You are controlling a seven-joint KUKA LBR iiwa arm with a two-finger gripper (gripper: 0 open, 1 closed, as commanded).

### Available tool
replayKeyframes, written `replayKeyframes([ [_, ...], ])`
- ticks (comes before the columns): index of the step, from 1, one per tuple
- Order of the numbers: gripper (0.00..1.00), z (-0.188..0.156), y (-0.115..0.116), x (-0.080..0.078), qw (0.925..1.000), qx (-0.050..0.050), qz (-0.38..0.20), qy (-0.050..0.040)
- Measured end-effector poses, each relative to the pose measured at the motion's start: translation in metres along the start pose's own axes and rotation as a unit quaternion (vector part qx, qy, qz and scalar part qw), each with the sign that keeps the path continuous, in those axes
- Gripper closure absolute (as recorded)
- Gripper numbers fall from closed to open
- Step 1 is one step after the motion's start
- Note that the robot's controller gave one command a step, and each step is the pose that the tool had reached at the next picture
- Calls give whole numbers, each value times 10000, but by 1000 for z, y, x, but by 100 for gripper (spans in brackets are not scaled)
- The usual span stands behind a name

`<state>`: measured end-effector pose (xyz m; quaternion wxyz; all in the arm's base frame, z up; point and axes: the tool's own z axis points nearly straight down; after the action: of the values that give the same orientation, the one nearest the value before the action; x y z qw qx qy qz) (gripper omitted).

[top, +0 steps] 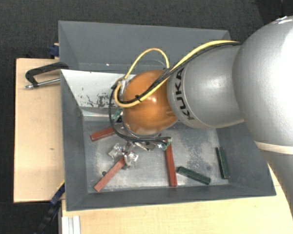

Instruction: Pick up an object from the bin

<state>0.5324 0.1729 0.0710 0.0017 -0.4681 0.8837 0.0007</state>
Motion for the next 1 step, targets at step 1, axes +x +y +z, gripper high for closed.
replayKeyframes([
  [1, 100, -1, 0, -30, 9973, 5, 732, -30],
])
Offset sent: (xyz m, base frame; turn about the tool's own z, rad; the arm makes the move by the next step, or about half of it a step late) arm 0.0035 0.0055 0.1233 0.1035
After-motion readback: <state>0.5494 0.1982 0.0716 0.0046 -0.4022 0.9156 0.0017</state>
